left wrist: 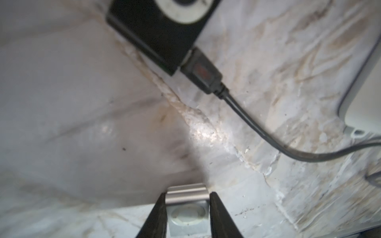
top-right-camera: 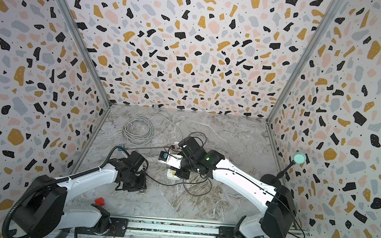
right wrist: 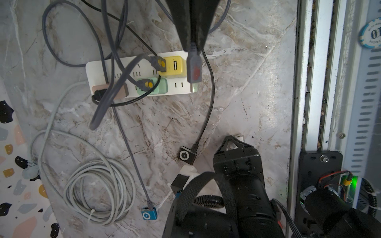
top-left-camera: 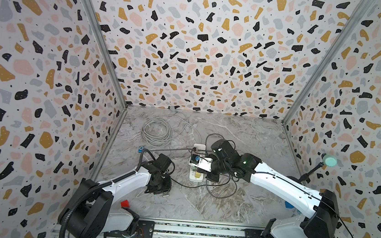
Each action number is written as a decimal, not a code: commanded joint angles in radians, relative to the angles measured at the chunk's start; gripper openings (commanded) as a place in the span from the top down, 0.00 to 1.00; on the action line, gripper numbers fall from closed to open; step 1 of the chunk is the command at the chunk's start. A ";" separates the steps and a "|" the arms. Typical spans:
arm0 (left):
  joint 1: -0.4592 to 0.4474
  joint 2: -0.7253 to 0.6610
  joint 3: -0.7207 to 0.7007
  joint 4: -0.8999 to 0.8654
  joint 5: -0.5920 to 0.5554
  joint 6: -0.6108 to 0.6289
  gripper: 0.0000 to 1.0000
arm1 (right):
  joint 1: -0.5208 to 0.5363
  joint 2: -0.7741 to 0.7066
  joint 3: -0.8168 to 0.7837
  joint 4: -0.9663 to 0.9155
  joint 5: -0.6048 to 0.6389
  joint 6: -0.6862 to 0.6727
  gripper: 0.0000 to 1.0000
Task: Charge mp3
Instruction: Place the MP3 player at the center of the board.
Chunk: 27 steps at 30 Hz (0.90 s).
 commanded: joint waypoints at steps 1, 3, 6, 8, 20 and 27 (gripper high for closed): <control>-0.003 -0.016 0.114 -0.009 -0.028 -0.013 0.49 | -0.019 -0.031 0.045 -0.001 -0.035 -0.004 1.00; 0.002 -0.039 0.217 -0.036 -0.023 -0.021 0.41 | -0.047 -0.051 0.053 0.004 -0.057 -0.001 1.00; 0.007 -0.082 0.346 0.020 0.060 -0.086 0.29 | -0.101 -0.079 0.081 0.012 -0.092 -0.005 1.00; 0.007 -0.117 0.378 0.142 0.131 -0.172 0.26 | -0.139 -0.089 0.104 0.014 -0.122 -0.012 1.00; 0.003 -0.211 0.295 0.805 0.298 -0.662 0.41 | -0.214 -0.027 0.228 -0.013 -0.243 -0.032 1.00; -0.018 -0.191 0.235 0.909 0.333 -0.725 0.56 | -0.214 -0.012 0.233 0.002 -0.269 -0.019 1.00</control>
